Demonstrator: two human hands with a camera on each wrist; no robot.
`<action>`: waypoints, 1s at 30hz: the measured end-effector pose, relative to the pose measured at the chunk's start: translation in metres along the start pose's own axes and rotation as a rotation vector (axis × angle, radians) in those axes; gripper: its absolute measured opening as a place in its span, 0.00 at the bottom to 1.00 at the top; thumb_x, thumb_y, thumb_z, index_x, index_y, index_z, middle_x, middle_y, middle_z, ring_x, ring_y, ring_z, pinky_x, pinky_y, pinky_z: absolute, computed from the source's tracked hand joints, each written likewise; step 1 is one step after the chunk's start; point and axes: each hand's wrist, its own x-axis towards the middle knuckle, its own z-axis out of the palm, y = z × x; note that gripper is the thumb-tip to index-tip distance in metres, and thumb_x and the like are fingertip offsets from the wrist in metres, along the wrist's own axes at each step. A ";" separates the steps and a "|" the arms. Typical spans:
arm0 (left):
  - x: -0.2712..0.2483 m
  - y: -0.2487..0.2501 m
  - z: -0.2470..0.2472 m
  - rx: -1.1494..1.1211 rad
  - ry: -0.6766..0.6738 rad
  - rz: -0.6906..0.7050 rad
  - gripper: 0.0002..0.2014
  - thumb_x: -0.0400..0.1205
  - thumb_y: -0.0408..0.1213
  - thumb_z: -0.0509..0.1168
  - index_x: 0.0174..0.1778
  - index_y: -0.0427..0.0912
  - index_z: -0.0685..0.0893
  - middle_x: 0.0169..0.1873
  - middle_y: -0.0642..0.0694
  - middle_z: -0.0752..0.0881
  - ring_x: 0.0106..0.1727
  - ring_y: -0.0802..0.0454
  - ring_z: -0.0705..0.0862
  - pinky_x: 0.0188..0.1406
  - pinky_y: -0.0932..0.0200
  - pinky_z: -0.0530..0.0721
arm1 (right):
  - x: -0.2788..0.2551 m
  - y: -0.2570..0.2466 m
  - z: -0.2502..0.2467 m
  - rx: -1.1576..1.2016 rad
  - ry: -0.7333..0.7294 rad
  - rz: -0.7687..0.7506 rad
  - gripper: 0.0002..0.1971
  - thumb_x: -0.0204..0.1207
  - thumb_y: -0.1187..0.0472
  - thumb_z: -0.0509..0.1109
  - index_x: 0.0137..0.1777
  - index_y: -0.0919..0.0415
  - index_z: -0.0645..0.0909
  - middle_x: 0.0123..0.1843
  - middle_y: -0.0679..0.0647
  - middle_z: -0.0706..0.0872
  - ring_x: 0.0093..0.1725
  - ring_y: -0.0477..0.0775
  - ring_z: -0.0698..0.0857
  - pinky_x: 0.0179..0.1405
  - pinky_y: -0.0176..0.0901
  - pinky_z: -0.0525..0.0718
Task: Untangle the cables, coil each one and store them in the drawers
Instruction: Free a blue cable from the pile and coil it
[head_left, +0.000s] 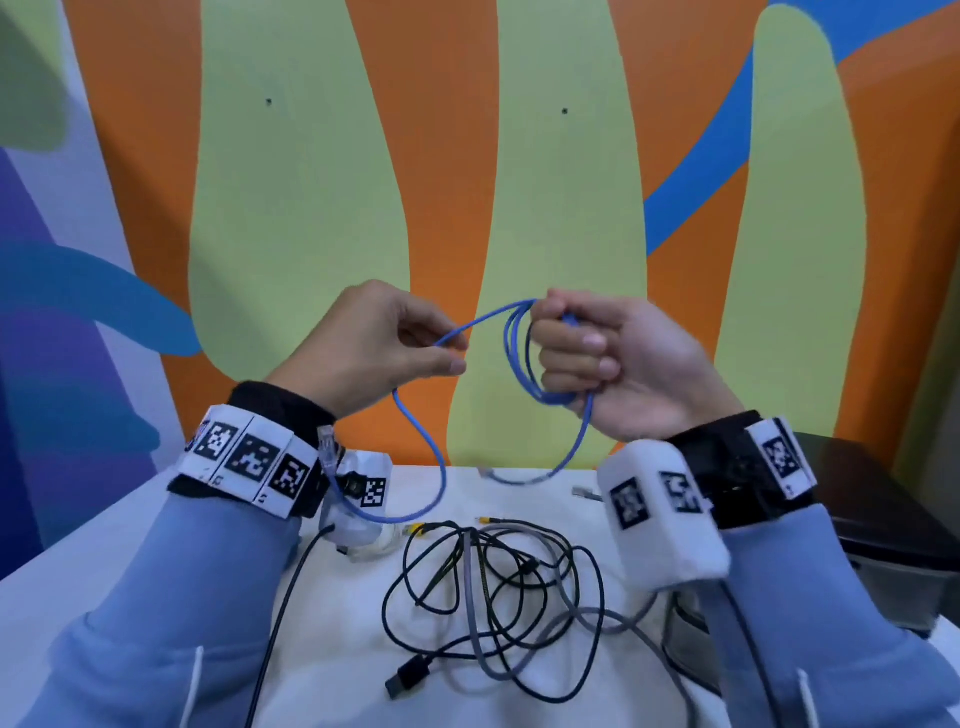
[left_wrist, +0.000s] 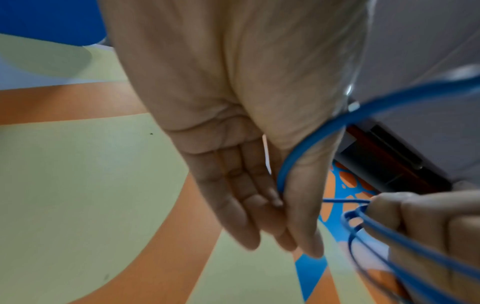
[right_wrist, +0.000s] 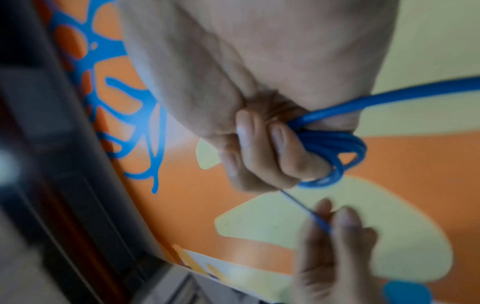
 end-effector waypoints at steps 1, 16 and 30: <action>0.000 -0.005 0.001 0.033 -0.027 -0.024 0.04 0.78 0.33 0.82 0.44 0.46 0.96 0.33 0.49 0.93 0.34 0.55 0.90 0.41 0.60 0.86 | -0.001 -0.003 -0.001 0.079 0.011 -0.042 0.15 0.93 0.59 0.53 0.43 0.56 0.72 0.25 0.44 0.64 0.18 0.43 0.61 0.23 0.37 0.59; -0.007 0.010 0.013 -0.363 -0.519 -0.176 0.19 0.80 0.34 0.78 0.68 0.40 0.91 0.49 0.35 0.94 0.45 0.43 0.89 0.66 0.39 0.88 | 0.018 0.007 -0.006 0.473 0.380 -0.696 0.19 0.96 0.61 0.49 0.79 0.71 0.69 0.55 0.63 0.94 0.50 0.56 0.95 0.46 0.37 0.91; -0.001 0.028 0.008 -0.241 -0.206 -0.224 0.14 0.91 0.44 0.67 0.54 0.37 0.92 0.28 0.43 0.86 0.25 0.51 0.77 0.29 0.62 0.78 | 0.016 0.017 0.009 -0.612 0.590 -0.415 0.13 0.95 0.60 0.56 0.53 0.57 0.83 0.42 0.52 0.96 0.48 0.48 0.92 0.48 0.42 0.80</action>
